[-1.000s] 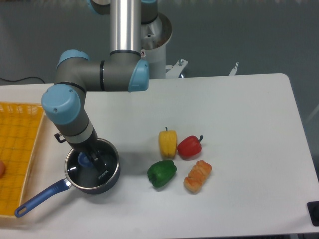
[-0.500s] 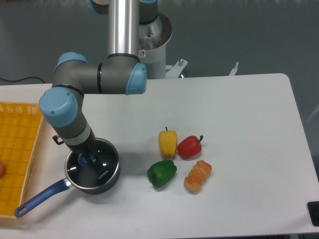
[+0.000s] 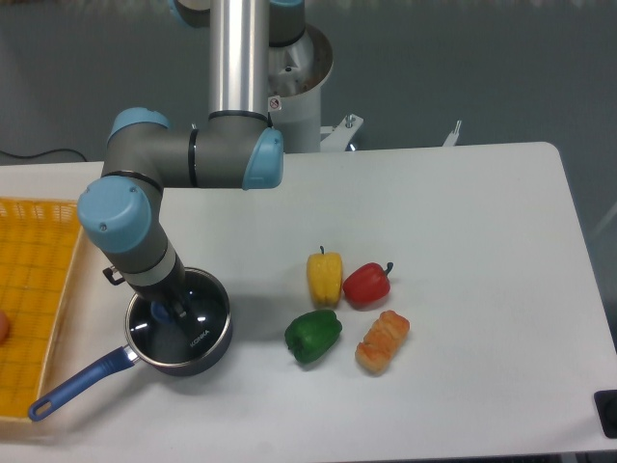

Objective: Open the lid
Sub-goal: 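Close the gripper around the blue lid knob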

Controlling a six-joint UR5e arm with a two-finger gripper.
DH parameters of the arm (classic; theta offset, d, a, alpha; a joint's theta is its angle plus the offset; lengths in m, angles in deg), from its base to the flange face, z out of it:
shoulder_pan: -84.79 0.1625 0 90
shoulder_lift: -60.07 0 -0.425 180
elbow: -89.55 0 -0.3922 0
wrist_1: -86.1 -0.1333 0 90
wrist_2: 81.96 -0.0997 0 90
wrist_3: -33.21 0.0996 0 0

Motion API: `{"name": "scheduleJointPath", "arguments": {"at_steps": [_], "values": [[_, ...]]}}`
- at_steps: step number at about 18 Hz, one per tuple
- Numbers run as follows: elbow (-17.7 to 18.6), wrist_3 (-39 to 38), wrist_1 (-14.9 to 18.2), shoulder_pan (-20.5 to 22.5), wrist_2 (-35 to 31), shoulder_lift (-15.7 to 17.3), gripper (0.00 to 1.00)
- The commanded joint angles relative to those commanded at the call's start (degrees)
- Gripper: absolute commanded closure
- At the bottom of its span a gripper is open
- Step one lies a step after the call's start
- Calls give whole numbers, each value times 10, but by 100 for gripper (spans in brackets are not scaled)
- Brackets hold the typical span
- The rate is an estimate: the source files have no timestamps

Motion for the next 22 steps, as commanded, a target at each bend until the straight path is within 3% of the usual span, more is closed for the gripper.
{"name": "scheduleJointPath", "arguments": {"at_steps": [11,22], "values": [[0,-12,-12,-8,0,-4,4],[4,-12,-11,-8,0,-4,23]]}}
